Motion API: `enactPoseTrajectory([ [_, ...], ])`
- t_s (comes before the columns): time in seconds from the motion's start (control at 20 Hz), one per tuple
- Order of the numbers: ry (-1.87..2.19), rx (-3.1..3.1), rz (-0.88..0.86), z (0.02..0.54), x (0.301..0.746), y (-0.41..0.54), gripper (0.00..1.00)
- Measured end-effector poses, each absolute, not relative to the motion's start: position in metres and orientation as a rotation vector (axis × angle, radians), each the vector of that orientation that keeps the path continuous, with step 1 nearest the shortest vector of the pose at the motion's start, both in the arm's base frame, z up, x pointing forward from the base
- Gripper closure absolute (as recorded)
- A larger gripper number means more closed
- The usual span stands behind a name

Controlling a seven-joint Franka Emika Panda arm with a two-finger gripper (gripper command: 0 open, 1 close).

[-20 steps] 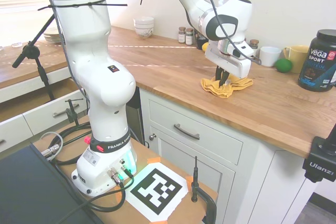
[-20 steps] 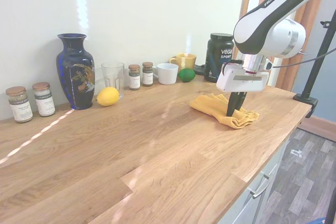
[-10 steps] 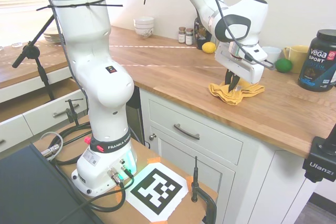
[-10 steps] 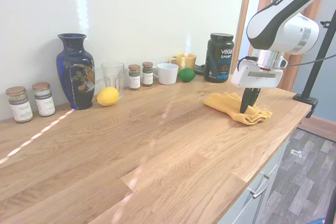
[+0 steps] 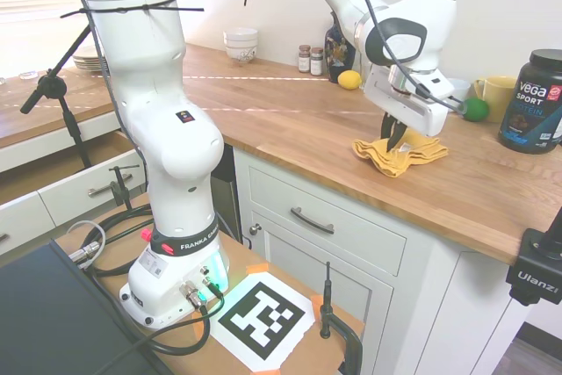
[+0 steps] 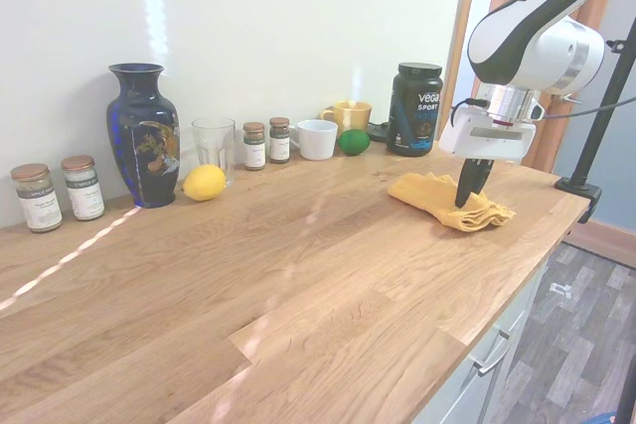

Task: Wipe the counter

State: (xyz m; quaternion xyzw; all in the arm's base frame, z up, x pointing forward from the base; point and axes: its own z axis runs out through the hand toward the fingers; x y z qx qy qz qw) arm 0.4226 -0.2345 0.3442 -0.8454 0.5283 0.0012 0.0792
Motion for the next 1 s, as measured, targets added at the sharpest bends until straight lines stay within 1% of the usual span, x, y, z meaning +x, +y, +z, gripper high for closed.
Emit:
enactPoseTrajectory([
  [0.7,1.578,-2.547,0.057,0.327,0.434,-0.222,1.00],
  [1.0,1.552,-2.573,0.042,0.326,0.460,-0.166,1.00],
])
